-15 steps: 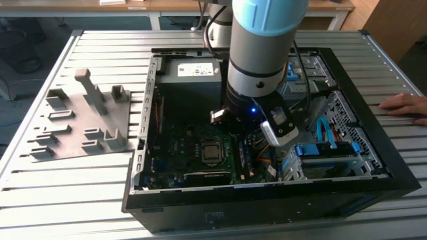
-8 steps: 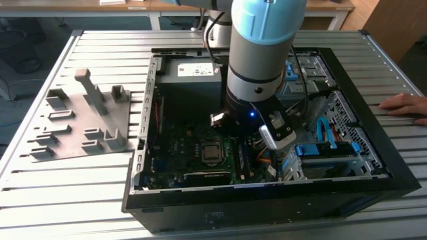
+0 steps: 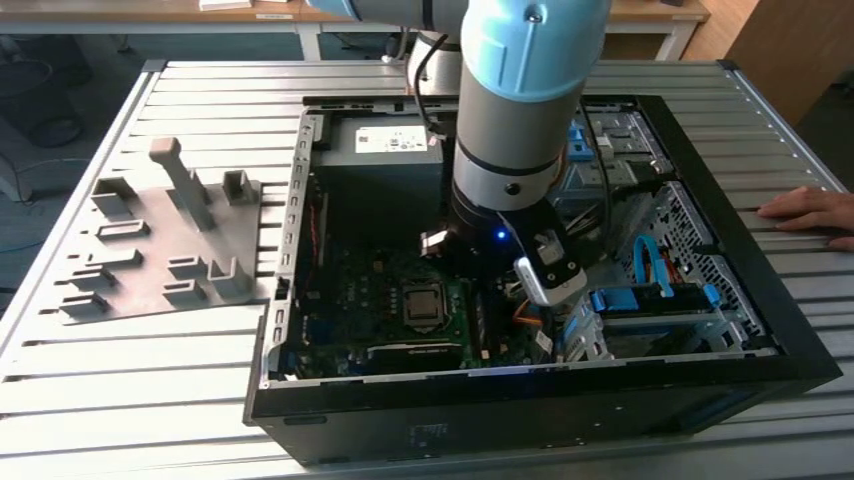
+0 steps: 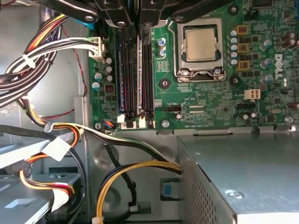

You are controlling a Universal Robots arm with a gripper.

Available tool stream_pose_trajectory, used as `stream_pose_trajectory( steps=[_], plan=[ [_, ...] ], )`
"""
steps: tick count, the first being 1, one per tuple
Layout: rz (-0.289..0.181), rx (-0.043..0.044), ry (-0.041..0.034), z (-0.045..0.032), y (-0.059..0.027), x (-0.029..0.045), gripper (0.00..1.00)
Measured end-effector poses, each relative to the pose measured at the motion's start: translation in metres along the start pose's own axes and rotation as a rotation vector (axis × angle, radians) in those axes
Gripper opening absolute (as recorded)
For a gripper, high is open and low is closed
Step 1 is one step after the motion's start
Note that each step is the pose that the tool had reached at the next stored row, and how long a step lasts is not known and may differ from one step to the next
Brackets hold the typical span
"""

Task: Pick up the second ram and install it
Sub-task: 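Insert the second ram into the second slot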

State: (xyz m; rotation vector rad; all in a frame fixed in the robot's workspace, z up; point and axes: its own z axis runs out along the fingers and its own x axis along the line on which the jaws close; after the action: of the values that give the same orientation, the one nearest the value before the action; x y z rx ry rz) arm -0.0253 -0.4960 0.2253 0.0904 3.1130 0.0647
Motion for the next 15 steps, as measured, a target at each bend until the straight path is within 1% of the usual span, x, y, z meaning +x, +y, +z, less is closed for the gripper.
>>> stream_pose_trajectory(
  steps=[5,15],
  plan=[
    [0.000,0.0007,0.0000,0.0057,0.0001,0.0003,0.14],
    [0.000,0.0007,-0.0001,0.0103,0.0017,0.0008,0.14]
  ],
)
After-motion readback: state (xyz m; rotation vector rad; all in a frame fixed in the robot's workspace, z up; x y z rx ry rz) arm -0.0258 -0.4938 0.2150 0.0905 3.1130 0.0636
